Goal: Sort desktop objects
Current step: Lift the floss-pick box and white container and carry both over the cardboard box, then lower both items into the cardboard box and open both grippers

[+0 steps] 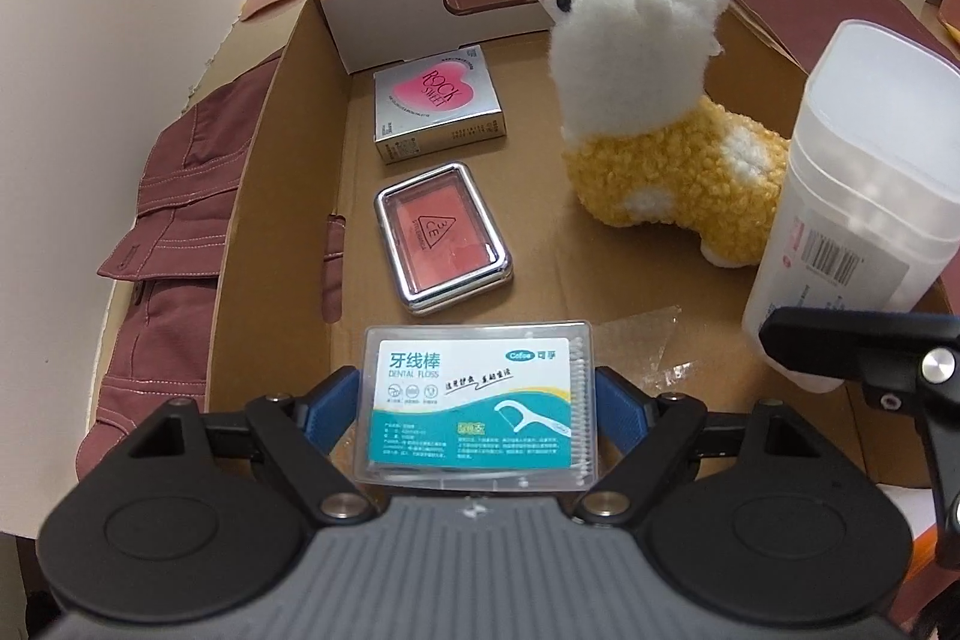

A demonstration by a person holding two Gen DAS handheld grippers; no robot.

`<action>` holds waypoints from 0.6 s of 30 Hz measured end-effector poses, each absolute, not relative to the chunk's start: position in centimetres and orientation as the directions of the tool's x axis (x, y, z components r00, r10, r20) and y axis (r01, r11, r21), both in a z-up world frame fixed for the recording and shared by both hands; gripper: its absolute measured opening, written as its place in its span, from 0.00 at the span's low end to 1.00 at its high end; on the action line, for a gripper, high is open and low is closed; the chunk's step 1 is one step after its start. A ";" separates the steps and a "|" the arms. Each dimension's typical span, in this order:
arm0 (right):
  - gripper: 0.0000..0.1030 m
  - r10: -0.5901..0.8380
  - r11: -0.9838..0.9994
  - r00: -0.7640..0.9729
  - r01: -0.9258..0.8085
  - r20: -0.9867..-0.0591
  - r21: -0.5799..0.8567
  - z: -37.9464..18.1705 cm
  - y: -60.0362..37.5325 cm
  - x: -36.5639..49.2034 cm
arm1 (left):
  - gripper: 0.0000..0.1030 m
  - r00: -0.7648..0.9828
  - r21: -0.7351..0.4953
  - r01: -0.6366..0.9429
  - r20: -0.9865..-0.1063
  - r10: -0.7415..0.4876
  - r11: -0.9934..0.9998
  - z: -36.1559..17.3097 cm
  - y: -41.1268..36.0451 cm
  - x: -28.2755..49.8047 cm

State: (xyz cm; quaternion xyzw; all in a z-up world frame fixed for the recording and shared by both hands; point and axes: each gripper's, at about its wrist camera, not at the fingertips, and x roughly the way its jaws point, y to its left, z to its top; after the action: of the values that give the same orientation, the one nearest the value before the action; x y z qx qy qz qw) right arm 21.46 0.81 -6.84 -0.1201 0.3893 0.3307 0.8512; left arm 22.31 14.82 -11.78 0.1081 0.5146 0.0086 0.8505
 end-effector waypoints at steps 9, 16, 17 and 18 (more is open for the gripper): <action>0.62 0.473 0.761 0.481 -0.645 -0.738 0.067 -6.5 0.1 21.6 | 0.96 0.536 0.183 0.050 -0.834 0.128 0.982 -9.6 15.6 21.4; 0.62 0.477 0.753 0.471 -0.654 -0.742 0.068 -6.4 0.3 21.1 | 1.00 0.665 0.103 0.000 -0.743 0.076 0.995 -4.8 17.2 18.7; 0.62 0.480 0.749 0.463 -0.659 -0.745 0.073 -6.6 0.6 21.0 | 1.00 0.682 0.087 -0.011 -0.728 0.071 0.996 -4.2 17.6 18.2; 0.62 0.483 0.744 0.455 -0.664 -0.748 0.076 -6.7 0.9 20.9 | 1.00 0.692 0.071 -0.025 -0.719 0.068 0.997 -3.8 17.9 17.8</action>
State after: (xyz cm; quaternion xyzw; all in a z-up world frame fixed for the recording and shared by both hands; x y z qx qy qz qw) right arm 20.93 0.88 -6.73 -0.1143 0.3968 0.3392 0.8453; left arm 17.81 17.94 -3.80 0.0277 0.3917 0.0253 0.9193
